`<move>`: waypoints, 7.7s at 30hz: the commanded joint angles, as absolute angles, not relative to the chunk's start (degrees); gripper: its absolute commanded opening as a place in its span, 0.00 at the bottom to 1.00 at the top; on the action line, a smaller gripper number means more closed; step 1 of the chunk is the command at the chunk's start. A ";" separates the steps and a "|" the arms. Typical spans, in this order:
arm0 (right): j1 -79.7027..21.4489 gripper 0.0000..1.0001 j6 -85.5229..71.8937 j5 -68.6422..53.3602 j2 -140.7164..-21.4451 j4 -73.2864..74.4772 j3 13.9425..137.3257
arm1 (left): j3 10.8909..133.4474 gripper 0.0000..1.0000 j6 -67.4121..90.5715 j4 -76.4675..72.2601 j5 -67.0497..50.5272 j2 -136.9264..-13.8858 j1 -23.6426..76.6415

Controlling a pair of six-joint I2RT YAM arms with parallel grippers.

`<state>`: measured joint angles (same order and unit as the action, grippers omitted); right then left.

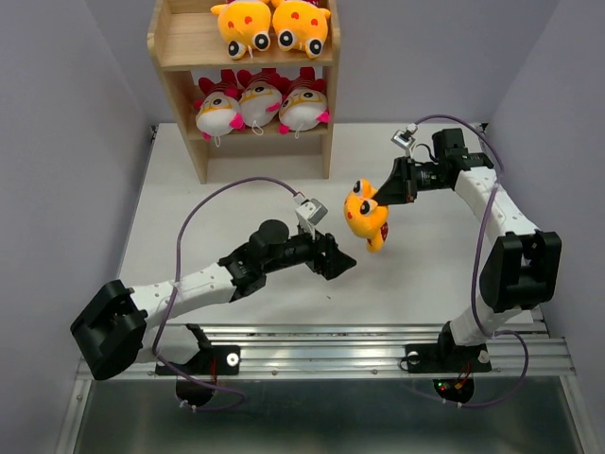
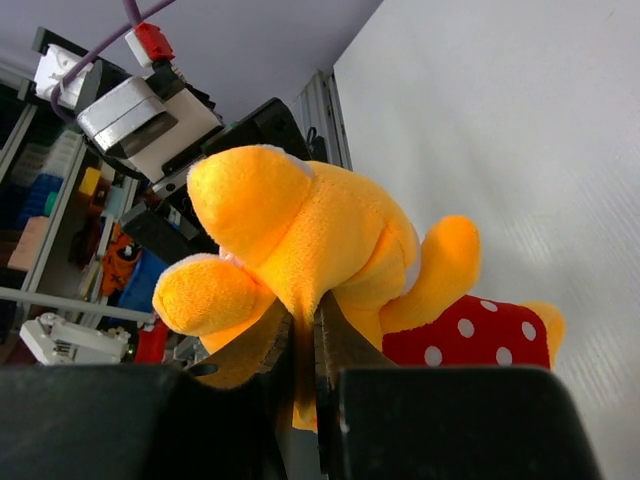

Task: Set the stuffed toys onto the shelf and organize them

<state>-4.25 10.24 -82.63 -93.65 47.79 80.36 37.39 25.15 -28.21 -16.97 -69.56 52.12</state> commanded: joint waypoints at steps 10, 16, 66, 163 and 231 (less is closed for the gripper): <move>-5.54 0.01 8.26 -93.96 -88.60 48.69 82.09 | 41.21 0.93 14.85 -45.09 -17.93 -76.72 52.73; -6.06 0.01 7.65 -93.96 -87.45 48.96 80.95 | 41.66 0.93 15.12 -50.62 -15.82 -79.54 52.82; -14.50 0.03 13.27 -63.20 -63.90 -2.11 63.73 | 44.47 0.81 65.13 -69.33 -18.98 -78.66 45.88; -16.70 0.01 -34.97 -41.31 -72.69 -23.64 63.64 | 51.58 0.91 43.86 -23.38 10.20 -60.64 57.57; -12.74 1.00 -6.59 -34.01 -49.13 -6.42 51.94 | 133.51 0.00 21.35 8.00 -15.03 -101.16 -2.99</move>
<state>-13.08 -7.09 -35.24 -50.24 -5.43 51.79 129.75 19.97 10.15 -13.37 -101.41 -2.85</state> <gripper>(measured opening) 0.997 0.156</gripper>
